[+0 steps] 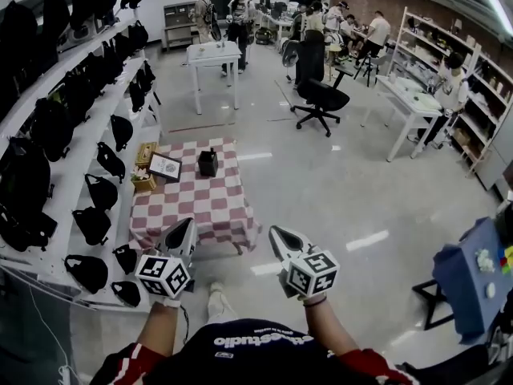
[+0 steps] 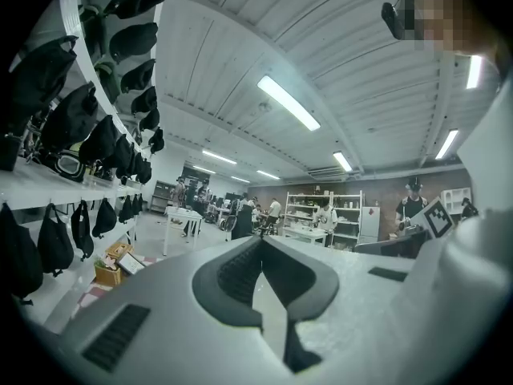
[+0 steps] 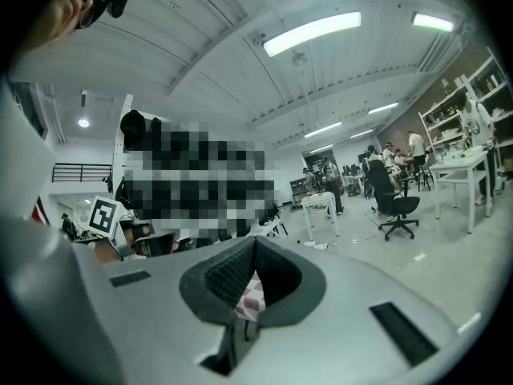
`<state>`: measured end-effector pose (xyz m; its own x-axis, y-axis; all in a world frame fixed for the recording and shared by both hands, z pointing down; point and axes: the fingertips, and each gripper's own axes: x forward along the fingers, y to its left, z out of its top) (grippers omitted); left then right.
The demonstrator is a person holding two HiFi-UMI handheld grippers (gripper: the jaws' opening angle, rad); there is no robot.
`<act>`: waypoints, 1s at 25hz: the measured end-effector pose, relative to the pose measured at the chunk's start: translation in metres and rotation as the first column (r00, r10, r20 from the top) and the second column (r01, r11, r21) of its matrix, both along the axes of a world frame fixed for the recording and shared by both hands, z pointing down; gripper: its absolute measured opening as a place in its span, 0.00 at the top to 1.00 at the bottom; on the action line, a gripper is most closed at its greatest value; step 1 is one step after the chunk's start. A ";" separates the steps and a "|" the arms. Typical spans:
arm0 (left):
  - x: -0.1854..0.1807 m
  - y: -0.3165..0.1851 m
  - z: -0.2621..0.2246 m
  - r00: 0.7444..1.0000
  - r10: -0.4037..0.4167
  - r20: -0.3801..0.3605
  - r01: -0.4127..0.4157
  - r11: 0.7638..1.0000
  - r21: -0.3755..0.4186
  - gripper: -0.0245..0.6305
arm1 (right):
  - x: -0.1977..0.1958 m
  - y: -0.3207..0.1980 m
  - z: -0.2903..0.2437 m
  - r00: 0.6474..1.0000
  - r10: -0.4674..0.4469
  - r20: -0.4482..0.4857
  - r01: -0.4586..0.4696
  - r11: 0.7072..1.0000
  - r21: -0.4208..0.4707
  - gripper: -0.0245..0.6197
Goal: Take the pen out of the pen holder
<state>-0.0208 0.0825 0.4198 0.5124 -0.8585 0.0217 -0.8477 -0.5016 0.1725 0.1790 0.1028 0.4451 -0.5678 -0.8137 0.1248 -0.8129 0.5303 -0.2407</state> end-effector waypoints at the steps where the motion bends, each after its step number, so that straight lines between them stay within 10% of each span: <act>1: -0.002 -0.001 0.000 1.000 -0.001 0.001 0.001 1.000 0.001 0.95 | -0.001 -0.002 0.000 1.000 0.000 -0.002 0.000 1.000 -0.001 0.96; 25: -0.032 -0.081 0.003 0.999 -0.028 -0.037 0.028 1.000 -0.005 0.95 | -0.017 -0.082 -0.007 0.999 0.007 -0.039 -0.008 1.000 -0.025 0.96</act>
